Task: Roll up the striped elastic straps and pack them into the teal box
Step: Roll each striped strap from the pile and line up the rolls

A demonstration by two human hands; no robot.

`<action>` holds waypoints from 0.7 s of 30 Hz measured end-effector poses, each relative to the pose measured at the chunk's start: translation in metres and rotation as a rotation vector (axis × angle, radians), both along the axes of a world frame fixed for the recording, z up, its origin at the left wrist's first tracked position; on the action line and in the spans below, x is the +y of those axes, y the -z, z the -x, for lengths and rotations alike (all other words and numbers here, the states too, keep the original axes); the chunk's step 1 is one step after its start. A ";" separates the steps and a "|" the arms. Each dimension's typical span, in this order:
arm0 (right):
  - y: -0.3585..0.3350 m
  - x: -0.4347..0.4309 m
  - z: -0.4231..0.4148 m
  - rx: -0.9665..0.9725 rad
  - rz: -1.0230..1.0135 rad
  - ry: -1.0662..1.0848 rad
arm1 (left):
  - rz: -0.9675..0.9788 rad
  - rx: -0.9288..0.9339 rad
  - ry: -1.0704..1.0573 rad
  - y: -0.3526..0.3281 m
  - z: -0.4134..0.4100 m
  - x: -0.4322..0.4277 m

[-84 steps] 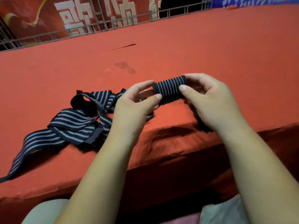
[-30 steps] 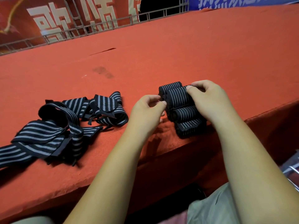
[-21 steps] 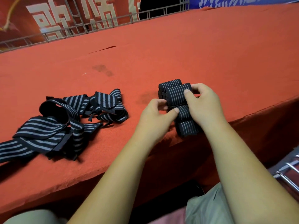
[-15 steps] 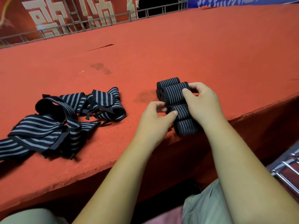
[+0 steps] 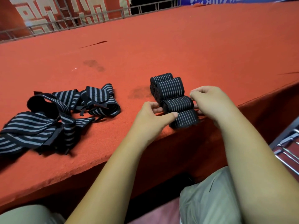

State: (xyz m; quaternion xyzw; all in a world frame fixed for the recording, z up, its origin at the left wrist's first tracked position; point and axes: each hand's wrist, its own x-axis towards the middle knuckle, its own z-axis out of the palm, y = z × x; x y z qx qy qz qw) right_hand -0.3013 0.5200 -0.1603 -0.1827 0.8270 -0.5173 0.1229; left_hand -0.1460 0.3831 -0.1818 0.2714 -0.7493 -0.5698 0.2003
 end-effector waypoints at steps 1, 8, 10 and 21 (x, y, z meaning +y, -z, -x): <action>0.002 0.004 -0.001 -0.009 -0.020 -0.026 | 0.007 -0.005 -0.009 0.001 0.000 0.001; 0.008 0.023 -0.003 0.007 -0.087 -0.275 | 0.003 0.037 -0.096 0.010 0.013 0.001; 0.005 0.029 -0.005 0.022 -0.137 -0.388 | 0.023 0.045 -0.131 0.012 0.015 0.001; 0.007 0.033 -0.007 0.053 -0.242 -0.513 | -0.086 0.105 -0.164 0.009 0.020 0.000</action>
